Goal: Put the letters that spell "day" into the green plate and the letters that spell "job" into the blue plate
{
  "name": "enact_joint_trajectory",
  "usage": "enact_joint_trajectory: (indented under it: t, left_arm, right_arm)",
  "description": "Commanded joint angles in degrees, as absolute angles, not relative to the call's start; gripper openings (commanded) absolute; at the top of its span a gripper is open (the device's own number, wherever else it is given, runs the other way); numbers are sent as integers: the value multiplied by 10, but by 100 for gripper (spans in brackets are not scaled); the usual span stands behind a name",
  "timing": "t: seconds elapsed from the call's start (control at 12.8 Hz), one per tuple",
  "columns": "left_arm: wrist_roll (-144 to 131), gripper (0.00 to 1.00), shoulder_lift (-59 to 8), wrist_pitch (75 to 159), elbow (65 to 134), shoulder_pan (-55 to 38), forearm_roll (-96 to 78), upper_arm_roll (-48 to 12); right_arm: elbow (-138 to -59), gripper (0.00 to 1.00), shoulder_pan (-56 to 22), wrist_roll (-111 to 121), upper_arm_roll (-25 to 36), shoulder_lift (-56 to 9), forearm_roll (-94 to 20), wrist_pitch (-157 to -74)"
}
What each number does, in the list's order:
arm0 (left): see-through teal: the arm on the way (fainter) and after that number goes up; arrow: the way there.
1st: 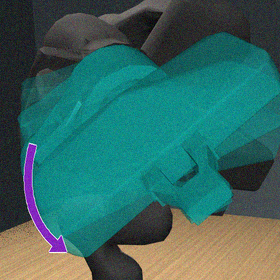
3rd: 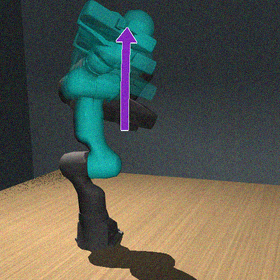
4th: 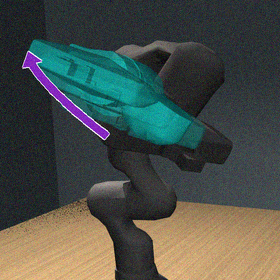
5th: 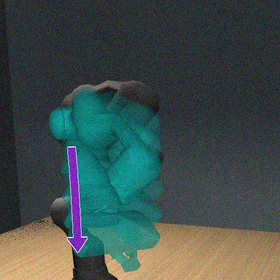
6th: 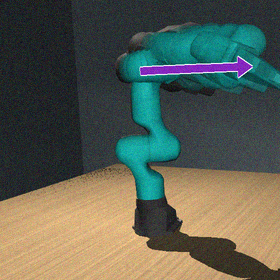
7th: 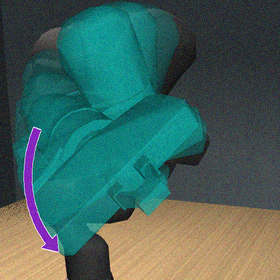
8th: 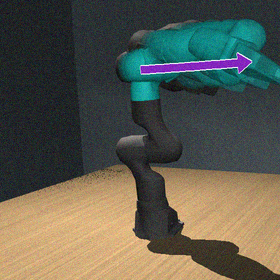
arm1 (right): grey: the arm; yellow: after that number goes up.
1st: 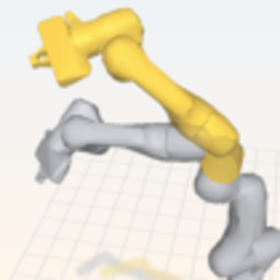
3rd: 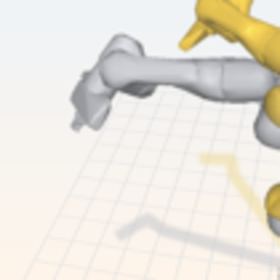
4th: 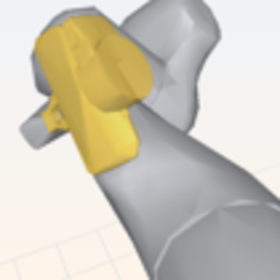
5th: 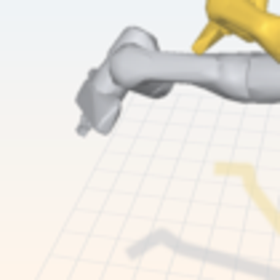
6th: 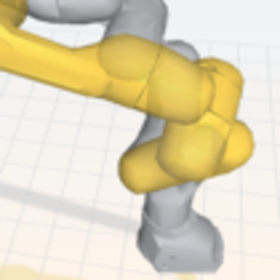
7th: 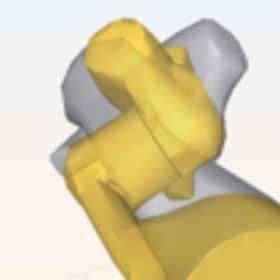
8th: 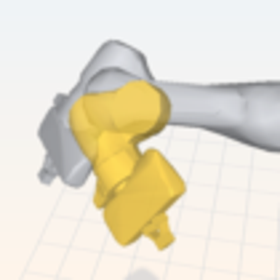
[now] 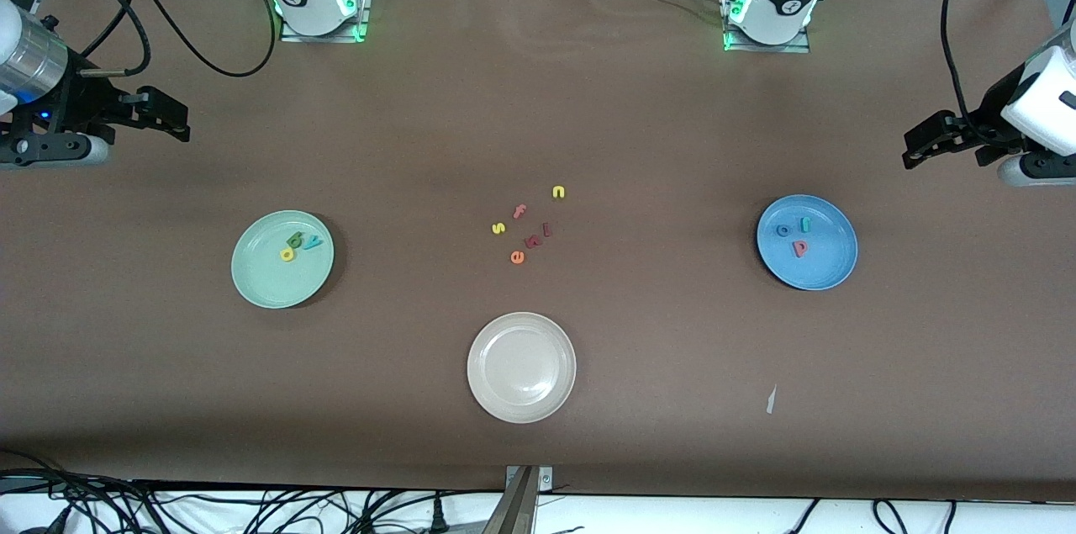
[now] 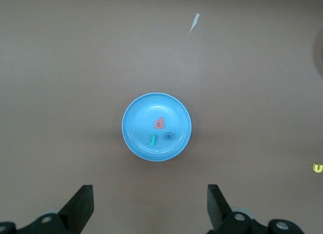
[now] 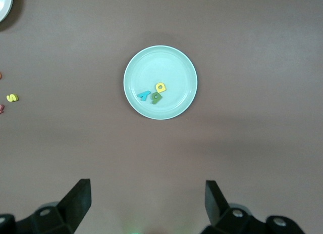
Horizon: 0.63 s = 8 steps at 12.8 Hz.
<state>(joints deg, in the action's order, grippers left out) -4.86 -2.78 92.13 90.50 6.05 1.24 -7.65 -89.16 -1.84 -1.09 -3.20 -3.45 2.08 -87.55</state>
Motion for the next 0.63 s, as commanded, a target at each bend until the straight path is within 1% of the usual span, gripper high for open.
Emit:
enact_joint_trajectory:
  t: [0.0, 0.55]
  left_arm:
    - [-55, 99, -29, 923, 903, 61, 26, -80]
    - [-78, 99, -32, 924, 903, 55, 26, -81]
  right_arm:
    - [-876, 100, -13, 1, -37, -40, 22, -869]
    - [-876, 100, -14, -1, -38, -40, 22, -868]
